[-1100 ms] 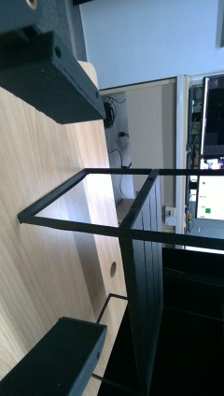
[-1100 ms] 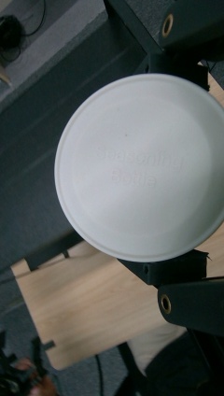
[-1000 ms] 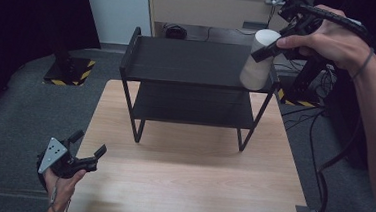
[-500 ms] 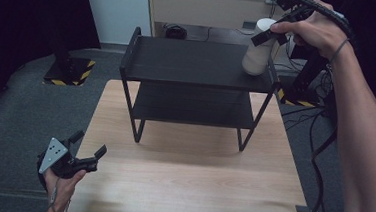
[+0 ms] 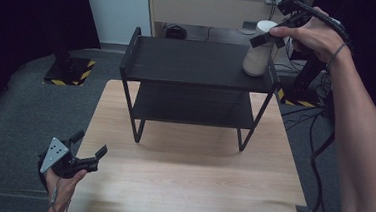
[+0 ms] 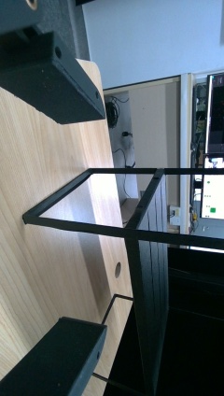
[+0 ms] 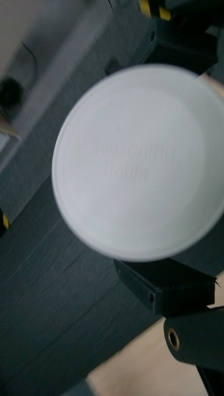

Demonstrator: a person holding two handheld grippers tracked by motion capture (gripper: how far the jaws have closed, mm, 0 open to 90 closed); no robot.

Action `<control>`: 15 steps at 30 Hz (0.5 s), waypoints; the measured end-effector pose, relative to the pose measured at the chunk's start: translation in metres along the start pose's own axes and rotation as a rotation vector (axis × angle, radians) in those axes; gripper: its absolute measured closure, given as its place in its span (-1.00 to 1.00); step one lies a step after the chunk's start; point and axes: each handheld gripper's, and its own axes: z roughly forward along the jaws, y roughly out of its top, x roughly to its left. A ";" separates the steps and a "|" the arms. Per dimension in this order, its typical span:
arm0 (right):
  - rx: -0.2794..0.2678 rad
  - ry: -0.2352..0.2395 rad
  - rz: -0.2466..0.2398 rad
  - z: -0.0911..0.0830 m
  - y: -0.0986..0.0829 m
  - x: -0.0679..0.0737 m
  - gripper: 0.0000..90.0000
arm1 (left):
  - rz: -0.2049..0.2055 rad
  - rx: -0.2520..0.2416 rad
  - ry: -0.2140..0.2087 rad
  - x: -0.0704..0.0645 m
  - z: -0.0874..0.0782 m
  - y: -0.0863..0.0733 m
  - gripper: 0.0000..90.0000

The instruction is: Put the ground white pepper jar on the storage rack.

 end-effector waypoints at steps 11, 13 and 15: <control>-0.092 -0.037 -0.031 -0.026 -0.027 0.007 -0.92 | -0.024 0.003 0.002 0.003 0.000 -0.001 -1.00; -0.103 -0.063 -0.055 -0.040 -0.033 0.017 -0.91 | -0.025 -0.001 0.002 0.002 -0.001 -0.001 -1.00; -0.115 -0.062 -0.058 -0.053 -0.041 0.021 -0.90 | -0.022 -0.001 0.003 0.002 -0.001 -0.001 -1.00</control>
